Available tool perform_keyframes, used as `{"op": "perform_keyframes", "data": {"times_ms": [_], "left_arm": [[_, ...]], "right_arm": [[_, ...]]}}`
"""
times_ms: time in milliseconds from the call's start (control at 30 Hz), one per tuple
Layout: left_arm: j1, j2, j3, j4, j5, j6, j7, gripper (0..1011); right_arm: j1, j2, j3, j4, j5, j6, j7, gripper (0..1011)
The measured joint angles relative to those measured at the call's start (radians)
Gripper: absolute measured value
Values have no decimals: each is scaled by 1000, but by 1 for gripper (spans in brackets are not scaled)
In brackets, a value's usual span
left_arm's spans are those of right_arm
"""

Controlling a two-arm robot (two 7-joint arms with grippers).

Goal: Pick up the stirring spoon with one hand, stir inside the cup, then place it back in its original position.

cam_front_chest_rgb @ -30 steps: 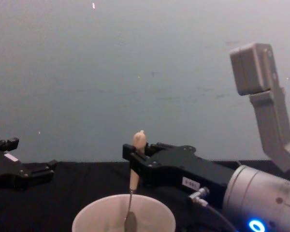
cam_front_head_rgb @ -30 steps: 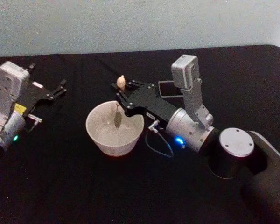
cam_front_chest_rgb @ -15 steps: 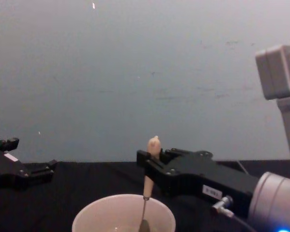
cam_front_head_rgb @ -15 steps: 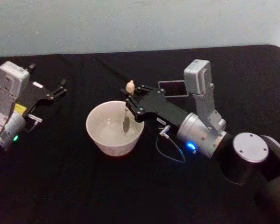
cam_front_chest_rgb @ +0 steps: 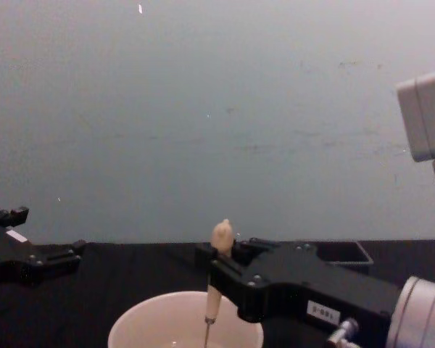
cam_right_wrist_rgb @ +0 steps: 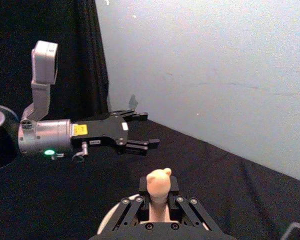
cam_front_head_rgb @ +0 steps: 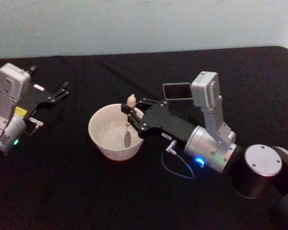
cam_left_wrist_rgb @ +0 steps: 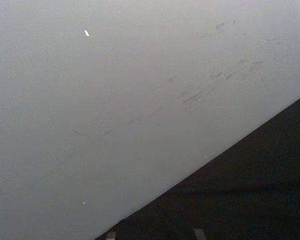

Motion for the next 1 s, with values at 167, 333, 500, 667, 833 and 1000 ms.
{"op": "perform_keyframes", "data": {"times_ms": [167, 333, 500, 667, 833, 1000], "left_arm": [[0, 0, 0, 0, 0, 0, 0, 1001], [0, 0, 0, 0, 0, 0, 0, 1001], [0, 0, 0, 0, 0, 0, 0, 1001], [0, 0, 0, 0, 0, 0, 0, 1001], [0, 0, 0, 0, 0, 0, 0, 1001], [0, 0, 0, 0, 0, 0, 0, 1001]], "right_arm": [[3, -6, -13, 0, 0, 2, 0, 200], [18, -23, -30, 11, -2, 3, -1, 200], [37, -42, -41, 25, -3, 4, -3, 200], [57, -63, -50, 51, -14, -1, -15, 200], [75, -84, -51, 76, -25, -7, -30, 200], [89, -101, -44, 99, -35, -13, -47, 200]]}}
